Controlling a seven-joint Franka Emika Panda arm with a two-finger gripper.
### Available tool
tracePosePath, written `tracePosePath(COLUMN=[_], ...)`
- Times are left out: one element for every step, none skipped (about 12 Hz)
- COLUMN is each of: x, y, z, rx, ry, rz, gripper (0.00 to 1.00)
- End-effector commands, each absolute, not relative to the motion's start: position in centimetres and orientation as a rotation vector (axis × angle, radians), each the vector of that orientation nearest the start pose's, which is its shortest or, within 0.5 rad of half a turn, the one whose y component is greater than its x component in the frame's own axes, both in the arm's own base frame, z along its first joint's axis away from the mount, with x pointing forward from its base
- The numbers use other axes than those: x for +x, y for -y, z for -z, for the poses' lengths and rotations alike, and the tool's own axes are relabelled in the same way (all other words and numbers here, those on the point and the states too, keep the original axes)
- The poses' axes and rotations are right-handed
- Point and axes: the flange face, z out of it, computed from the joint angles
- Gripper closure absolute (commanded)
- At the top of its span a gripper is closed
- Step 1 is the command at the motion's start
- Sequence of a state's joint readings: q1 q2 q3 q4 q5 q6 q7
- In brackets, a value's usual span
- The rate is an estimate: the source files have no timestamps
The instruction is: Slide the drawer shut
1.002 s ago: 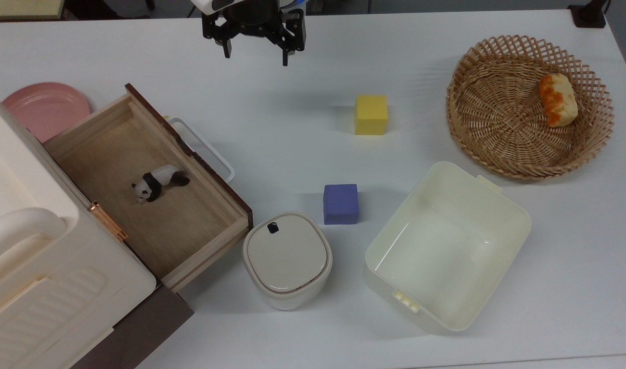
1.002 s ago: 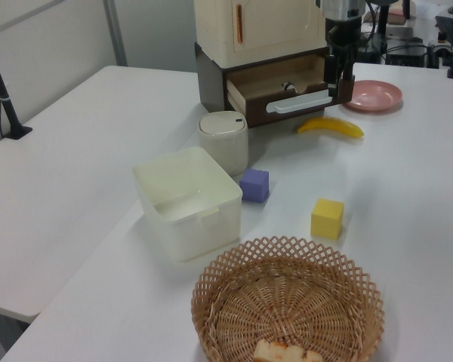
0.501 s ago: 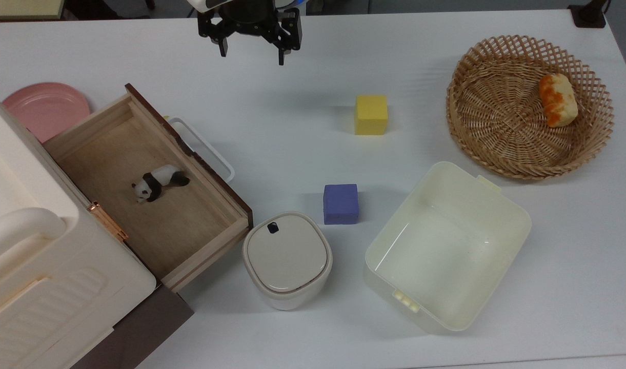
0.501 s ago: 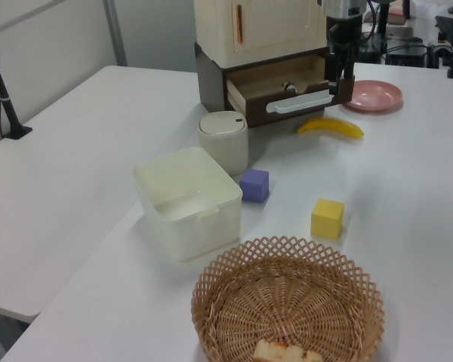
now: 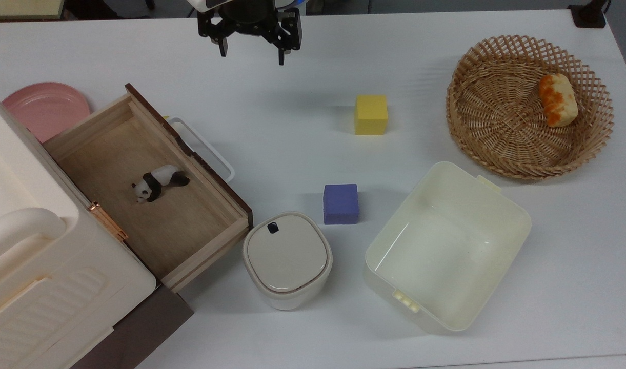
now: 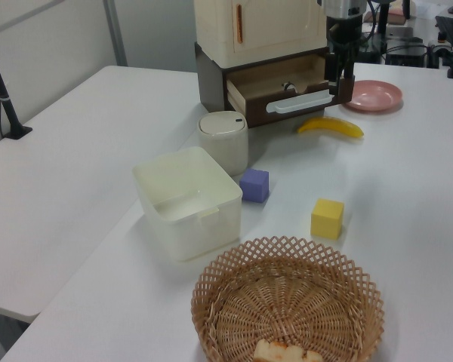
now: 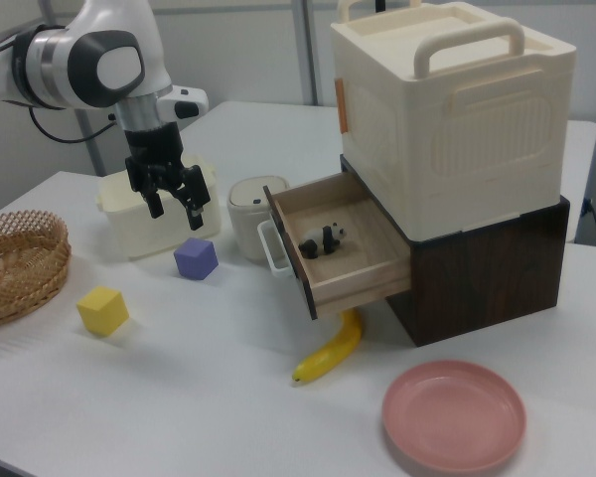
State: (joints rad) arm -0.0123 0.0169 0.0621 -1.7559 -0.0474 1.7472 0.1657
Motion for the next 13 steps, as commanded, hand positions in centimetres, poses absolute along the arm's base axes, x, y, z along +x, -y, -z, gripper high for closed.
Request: tracePosePath(x=[56.0,56.0,56.0,56.0,56.1,56.1,56.1,56.2,56.7,56.8,56.7,56.7,56.8], y=[-2.0,-2.0,-2.0,-2.0,-1.9,-2.0,-2.0,-2.0,-1.6,-0.8,-0.2,-0.1,0.1], z=[-54.9,-54.9,-54.8,-55.0,-54.9,-54.8,-54.9,-55.0,-55.6,-55.8,-55.6,-55.6,-55.5], rx=[-3.183,-3.182,-3.181,-3.178,-3.173,-3.17,-3.169,-3.157,-3.117,-3.058,-3.018,-2.999,-2.969], ry=[-0.168,-0.17,-0.175,-0.195,-0.282,-0.321,-0.333,-0.389,-0.589,-0.814,-0.958,-1.005,-1.018], rz=[-0.02,-0.017,-0.02,-0.017,-0.008,-0.007,-0.004,0.008,0.043,0.049,0.033,0.032,0.029], gripper=[0.0,0.0,0.0,0.0,0.0,0.0,0.0,0.0,0.0,0.0,0.0,0.0,0.0])
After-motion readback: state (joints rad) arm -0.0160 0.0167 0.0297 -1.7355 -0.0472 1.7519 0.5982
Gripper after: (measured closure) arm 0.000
